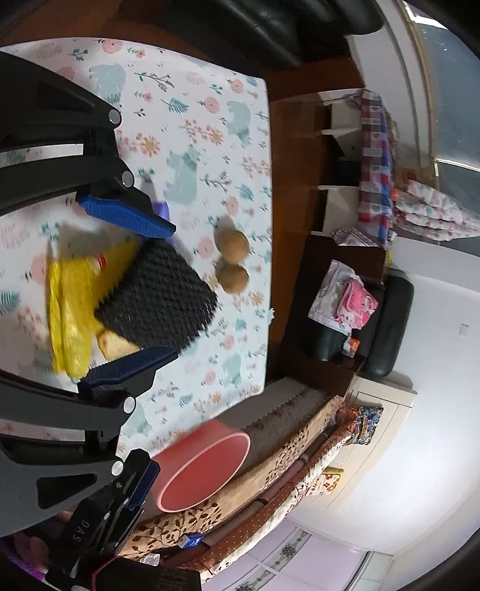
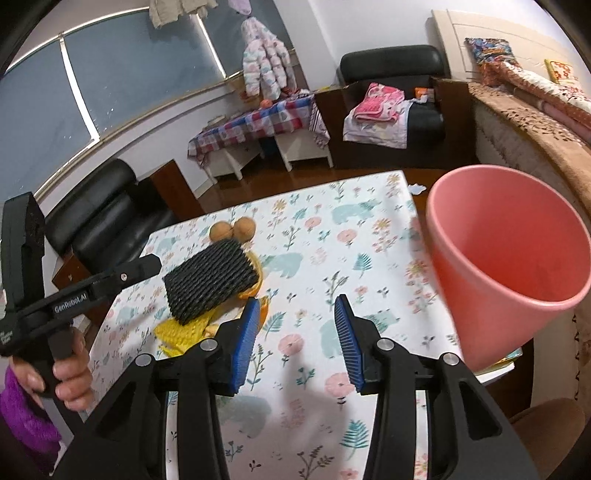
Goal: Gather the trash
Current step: 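Grasp the black spiky mesh with the left tool while the right tool grasps an orange peel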
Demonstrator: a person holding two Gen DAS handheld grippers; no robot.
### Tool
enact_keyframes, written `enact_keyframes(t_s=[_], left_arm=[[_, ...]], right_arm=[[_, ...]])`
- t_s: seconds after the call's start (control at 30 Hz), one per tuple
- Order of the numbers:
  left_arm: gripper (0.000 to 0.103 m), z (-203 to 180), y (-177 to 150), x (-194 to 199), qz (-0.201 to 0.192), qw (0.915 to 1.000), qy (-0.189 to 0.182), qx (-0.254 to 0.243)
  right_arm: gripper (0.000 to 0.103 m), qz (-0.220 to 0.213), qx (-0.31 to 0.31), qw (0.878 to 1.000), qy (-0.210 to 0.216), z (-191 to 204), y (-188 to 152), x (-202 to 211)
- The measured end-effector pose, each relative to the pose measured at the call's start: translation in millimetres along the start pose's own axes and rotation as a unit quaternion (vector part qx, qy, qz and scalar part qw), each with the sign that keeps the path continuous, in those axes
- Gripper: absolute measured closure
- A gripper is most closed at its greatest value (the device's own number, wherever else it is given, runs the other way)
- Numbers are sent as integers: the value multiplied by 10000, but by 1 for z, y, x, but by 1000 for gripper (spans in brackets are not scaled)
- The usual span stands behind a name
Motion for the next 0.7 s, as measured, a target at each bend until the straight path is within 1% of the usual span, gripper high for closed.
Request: enact_keyframes(t_s=[0.13, 0.3, 0.43, 0.5, 0.57, 0.6, 0.63, 0.7], left_arm=[[43, 8, 5, -9, 140, 9997, -3, -208], [43, 2, 17, -29, 331, 9979, -11, -555], [43, 3, 26, -53, 583, 9964, 32, -613], [43, 6, 28, -63, 720, 9957, -53, -578], [54, 8, 27, -68, 848, 9950, -199, -491], [64, 9, 26, -69, 877, 9945, -332, -458], [76, 9, 25, -68, 876, 9943, -405, -452], [92, 8, 22, -65, 841, 9942, -478, -473]], right_arm=[[60, 145, 100, 9998, 39, 7, -2, -10], [60, 250, 180, 9995, 26, 12, -3, -18], [60, 310, 101, 9994, 73, 10, -2, -22], [60, 333, 70, 9994, 67, 8, -1, -24], [60, 354, 58, 9993, 45, 8, -1, -26], [60, 373, 55, 9993, 35, 8, 0, -28], [60, 391, 54, 9992, 32, 8, 0, -29], [60, 435, 60, 9990, 38, 9, 1, -33]])
Point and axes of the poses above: each gripper's, at about its wrist camera, not at the fingertips, and x roughly against the way its jaws point, z to its left, y to its top, the point moved 3 cm from there along -x, roughly the way its jaws point, and after that the axes turned 12 degrees about z, right-handed, at the moved point
